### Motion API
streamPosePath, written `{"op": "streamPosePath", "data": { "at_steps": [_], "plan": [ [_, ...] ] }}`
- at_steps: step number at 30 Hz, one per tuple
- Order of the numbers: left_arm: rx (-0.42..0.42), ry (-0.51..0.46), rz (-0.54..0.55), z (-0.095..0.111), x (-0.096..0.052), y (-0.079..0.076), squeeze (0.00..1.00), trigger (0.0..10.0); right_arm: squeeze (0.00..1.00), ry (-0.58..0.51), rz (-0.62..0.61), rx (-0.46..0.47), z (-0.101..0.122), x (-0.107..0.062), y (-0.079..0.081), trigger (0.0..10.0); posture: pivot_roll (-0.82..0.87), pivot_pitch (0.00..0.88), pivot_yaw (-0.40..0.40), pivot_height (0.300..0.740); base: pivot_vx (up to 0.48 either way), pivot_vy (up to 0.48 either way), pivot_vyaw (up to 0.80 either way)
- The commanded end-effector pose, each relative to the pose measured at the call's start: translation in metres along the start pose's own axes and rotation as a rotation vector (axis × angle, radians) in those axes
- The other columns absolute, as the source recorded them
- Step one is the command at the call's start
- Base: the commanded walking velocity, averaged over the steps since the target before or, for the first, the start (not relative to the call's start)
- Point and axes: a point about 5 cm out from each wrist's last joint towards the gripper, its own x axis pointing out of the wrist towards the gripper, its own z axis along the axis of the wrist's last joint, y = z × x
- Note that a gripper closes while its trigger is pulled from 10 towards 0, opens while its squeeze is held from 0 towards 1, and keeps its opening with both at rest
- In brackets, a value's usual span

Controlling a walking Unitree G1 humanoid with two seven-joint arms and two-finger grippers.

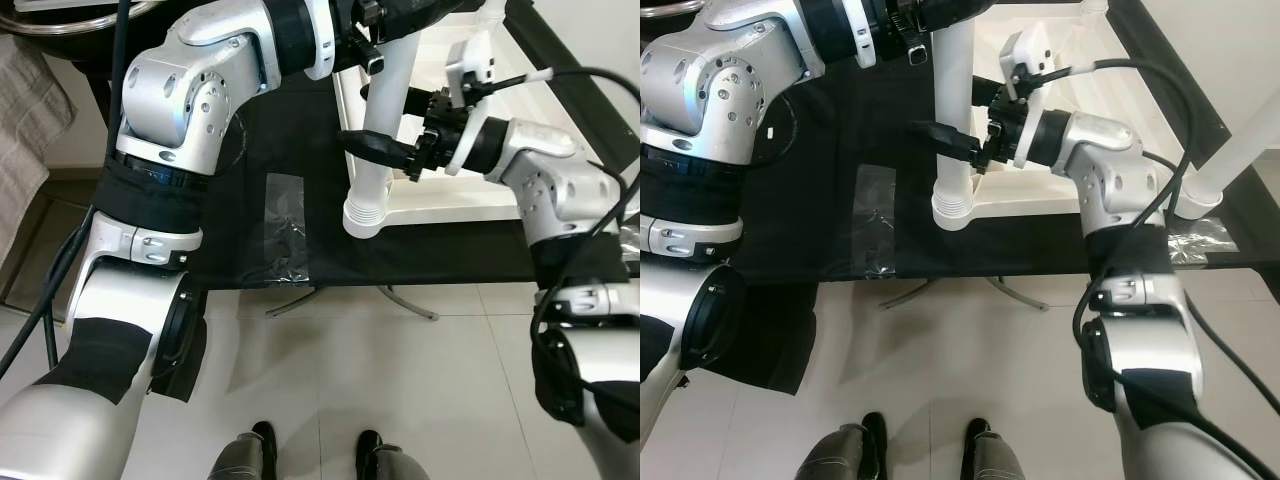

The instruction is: Building children table

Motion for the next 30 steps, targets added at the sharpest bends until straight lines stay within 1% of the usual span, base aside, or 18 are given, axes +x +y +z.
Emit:
{"op": "streamPosePath", "data": {
  "at_steps": [1,3,4,5,6,9,14,24,25,29,30],
  "plan": [
    [-0.014,0.090,-0.013,-0.016,0.002,-0.002,0.00,0.0,0.00,0.003,0.048,-0.013,0.004,-0.001,-0.002,5.5,0.15,0.304,0.033,0.740,0.000,0.000,0.00],
    [-0.014,0.091,-0.015,-0.016,0.002,-0.003,0.00,0.0,0.00,0.005,0.060,-0.011,0.004,-0.001,-0.003,5.5,0.16,0.304,0.034,0.740,0.000,0.000,0.00],
    [-0.014,0.091,-0.017,-0.016,0.002,-0.003,0.00,0.0,0.00,0.006,0.068,-0.009,0.005,-0.002,-0.003,0.3,0.16,0.304,0.034,0.740,0.000,0.000,0.00],
    [-0.014,0.091,-0.017,-0.016,0.002,-0.003,0.00,0.0,0.00,0.006,0.068,-0.009,0.005,-0.002,-0.003,0.3,0.16,0.304,0.034,0.740,0.000,0.000,0.00],
    [-0.015,0.095,-0.040,-0.017,0.005,-0.005,0.00,0.0,0.00,0.025,0.109,-0.022,0.006,0.001,-0.004,0.0,0.16,0.304,0.044,0.740,0.000,0.000,0.00],
    [-0.016,0.097,-0.049,-0.017,0.006,-0.006,0.00,0.0,0.00,0.032,0.126,-0.027,0.006,0.001,-0.005,0.0,0.16,0.304,0.044,0.740,0.000,0.000,0.00],
    [-0.016,0.097,-0.095,-0.018,0.012,-0.012,0.00,0.0,0.00,0.072,0.208,-0.020,-0.002,0.000,-0.004,0.0,0.16,0.298,0.054,0.740,0.000,0.000,0.00],
    [-0.026,0.085,-0.135,-0.018,0.017,-0.017,0.00,0.0,0.00,0.096,0.238,-0.039,-0.004,0.000,-0.003,0.0,0.15,0.295,0.052,0.740,0.000,0.000,0.00],
    [-0.037,0.066,-0.127,-0.018,0.018,-0.017,1.00,10.0,0.00,0.092,0.219,-0.052,-0.005,0.002,-0.004,0.0,0.15,0.298,0.053,0.740,0.000,0.000,0.00],
    [-0.047,0.050,-0.108,-0.017,0.019,-0.015,1.00,10.0,0.00,0.091,0.184,-0.062,-0.007,0.003,-0.006,0.0,0.14,0.300,0.050,0.740,0.000,0.000,0.00],
    [-0.045,0.039,-0.083,-0.014,0.017,-0.011,1.00,10.0,0.00,0.099,0.137,-0.065,-0.009,0.003,-0.008,0.0,0.14,0.301,0.049,0.740,0.000,0.000,0.00]
  ]
}}
